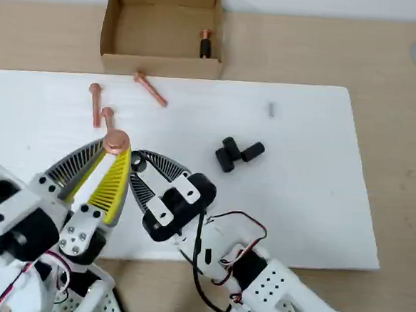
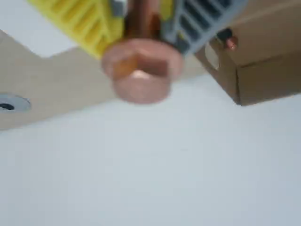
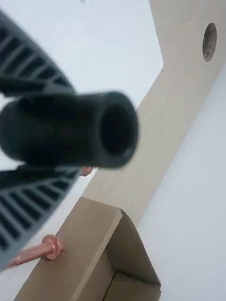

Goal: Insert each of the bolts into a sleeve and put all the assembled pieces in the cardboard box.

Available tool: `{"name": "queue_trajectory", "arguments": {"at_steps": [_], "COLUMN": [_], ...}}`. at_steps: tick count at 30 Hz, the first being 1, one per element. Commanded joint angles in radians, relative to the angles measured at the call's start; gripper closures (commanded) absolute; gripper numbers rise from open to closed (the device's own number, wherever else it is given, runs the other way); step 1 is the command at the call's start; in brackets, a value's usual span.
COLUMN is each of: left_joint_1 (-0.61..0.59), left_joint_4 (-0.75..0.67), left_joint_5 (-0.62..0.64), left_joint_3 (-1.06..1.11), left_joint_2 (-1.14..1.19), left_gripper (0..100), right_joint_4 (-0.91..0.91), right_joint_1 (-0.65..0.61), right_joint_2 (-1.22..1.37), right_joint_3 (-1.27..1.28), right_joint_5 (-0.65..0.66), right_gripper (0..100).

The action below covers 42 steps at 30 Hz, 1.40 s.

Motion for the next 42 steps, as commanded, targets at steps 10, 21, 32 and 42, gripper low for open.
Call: {"name": "queue_trajectory", "arguments": {"at_steps": [10,21,32,42], "left_joint_1": [0.012,0.011,-0.066,-0.064], "left_joint_4": [-0.028,-0.032,-0.083,-0.176], "left_joint_5": [0.147,0.118,0.011,0.046], "left_joint_3": [0.006,0.049,0.08,0.164], "left_joint_2": [-0.019,-0.024,-0.025,-0.025], "left_gripper": [99,99,99,99], "right_joint_4": [-0.029,-0.029,-0.029,-0.028], "right_joint_1": [-0.01,-0.01,-0.01,0.018], "right_joint_2": [-0.03,-0.03,-0.03,-0.03], "right_joint_3": [0.002,0.002,-0.001,-0.004], "right_joint_5": [0.006,0.006,-0.063,-0.063], "right_gripper": [98.9,98.9,98.9,98.9]}}
